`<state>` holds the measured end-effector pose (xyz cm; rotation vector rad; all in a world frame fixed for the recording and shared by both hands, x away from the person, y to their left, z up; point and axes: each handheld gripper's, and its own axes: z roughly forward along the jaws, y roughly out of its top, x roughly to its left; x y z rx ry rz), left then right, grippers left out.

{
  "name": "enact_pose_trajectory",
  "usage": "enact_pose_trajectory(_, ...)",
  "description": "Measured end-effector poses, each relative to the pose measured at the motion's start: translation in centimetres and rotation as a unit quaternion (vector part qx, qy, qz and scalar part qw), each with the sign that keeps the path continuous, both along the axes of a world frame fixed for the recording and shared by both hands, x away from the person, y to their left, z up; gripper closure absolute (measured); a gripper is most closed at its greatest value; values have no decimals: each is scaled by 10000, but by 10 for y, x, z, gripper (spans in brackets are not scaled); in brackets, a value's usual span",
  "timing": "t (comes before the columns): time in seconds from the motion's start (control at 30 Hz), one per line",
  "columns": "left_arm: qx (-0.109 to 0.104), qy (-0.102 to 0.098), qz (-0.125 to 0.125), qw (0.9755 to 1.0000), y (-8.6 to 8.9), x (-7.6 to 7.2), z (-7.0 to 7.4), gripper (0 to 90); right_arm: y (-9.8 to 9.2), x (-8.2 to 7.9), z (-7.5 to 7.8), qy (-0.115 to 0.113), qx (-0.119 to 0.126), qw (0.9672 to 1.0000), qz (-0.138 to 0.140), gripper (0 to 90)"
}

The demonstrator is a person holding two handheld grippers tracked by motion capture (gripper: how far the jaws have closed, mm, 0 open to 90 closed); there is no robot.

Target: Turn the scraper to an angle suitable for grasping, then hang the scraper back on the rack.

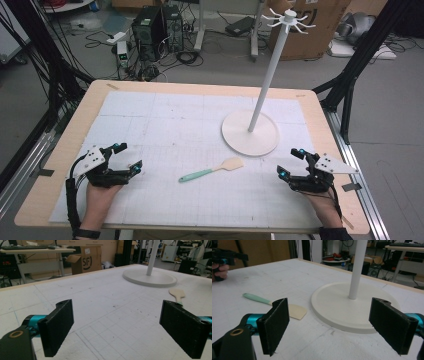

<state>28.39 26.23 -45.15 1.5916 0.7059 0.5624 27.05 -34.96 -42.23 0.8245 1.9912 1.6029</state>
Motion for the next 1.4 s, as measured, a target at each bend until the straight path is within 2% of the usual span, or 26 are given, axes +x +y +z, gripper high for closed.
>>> enact_pose_trajectory(0.13,7,-31,1,10000,-1,0,0,127,6,5,12,-110,-46,9996,265,158)
enact_pose_trajectory(0.23,13,-35,4,10000,-1,0,0,127,11,8,16,-89,-105,9991,391,158)
enact_pose_trajectory(0.27,12,-36,8,10000,-1,0,0,127,18,14,18,-91,-234,9980,577,158)
enact_pose_trajectory(0.33,23,-36,15,10000,-1,-1,0,128,25,19,19,-72,-292,9964,792,157)
enact_pose_trajectory(0.4,26,-33,15,10000,-1,0,0,127,29,21,20,-80,-320,9956,882,158)
enact_pose_trajectory(0.43,50,-37,9,10000,-1,-1,0,127,38,27,21,-50,-447,9931,1083,158)
enact_pose_trajectory(0.53,111,-65,24,9999,-2,-1,0,128,53,36,23,-146,-594,9896,1303,158)
enact_pose_trajectory(0.57,111,-65,24,9999,-2,-1,0,128,53,36,23,-146,-594,9896,1303,158)
enact_pose_trajectory(0.6,106,-62,27,9999,-3,-1,0,128,57,38,24,-116,-631,9885,1371,158)
enact_pose_trajectory(0.63,100,-57,40,9999,-2,-1,0,128,68,45,23,-118,-713,9861,1499,158)
enact_pose_trajectory(0.7,95,-50,40,9999,-2,-1,0,128,74,48,22,-88,-752,9850,1549,158)
enact_pose_trajectory(0.73,88,-48,47,9999,-2,-1,0,129,85,54,19,-16,-835,9827,1652,159)
enact_pose_trajectory(0.87,72,-36,38,10000,-2,-1,0,129,107,64,13,159,-882,9784,1864,164)
enact_pose_trajectory(0.93,70,-38,37,10000,-2,-1,0,129,118,67,9,250,-985,9752,1965,165)
enact_pose_trajectory(1.0,74,-40,25,10000,-2,-1,0,129,132,71,4,389,-1147,9695,2130,173)
enact_pose_trajectory(1.13,76,-46,24,10000,-2,-1,0,129,153,75,-5,508,-1442,9588,2396,201)
enact_pose_trajectory(1.23,83,-49,22,10000,-2,-1,0,129,163,79,-12,664,-1603,9516,2537,241)
enact_pose_trajectory(1.4,87,-45,24,9999,-2,-1,0,129,175,83,-21,747,-1924,9402,2710,340)
